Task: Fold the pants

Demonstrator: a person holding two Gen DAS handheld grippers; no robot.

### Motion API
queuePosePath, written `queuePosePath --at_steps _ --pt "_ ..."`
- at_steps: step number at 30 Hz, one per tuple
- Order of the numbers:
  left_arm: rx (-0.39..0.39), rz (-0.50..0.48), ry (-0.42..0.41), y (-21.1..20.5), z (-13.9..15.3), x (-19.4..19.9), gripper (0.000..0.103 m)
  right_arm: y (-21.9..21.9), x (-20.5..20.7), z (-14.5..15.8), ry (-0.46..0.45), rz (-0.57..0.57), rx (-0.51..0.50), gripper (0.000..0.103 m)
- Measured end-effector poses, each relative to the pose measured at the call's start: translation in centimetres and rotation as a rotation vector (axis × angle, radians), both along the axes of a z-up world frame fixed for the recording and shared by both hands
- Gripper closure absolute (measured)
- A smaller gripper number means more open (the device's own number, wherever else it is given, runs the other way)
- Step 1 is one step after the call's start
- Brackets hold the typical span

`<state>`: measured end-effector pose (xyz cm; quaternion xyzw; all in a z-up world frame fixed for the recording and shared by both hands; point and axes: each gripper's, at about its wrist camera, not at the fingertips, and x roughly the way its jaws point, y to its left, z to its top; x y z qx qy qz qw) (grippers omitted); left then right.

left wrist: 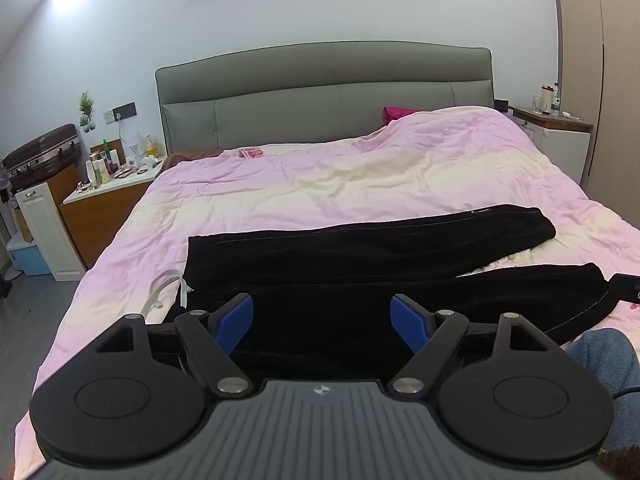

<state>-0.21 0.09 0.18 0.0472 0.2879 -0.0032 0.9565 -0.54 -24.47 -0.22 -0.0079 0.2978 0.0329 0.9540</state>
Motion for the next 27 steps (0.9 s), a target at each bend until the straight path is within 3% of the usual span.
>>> queuePosePath --at_steps 27 --pt "0.004 -0.010 0.045 0.04 -0.38 0.33 0.011 0.21 0.49 -0.66 0.025 -0.008 0.004 0.005"
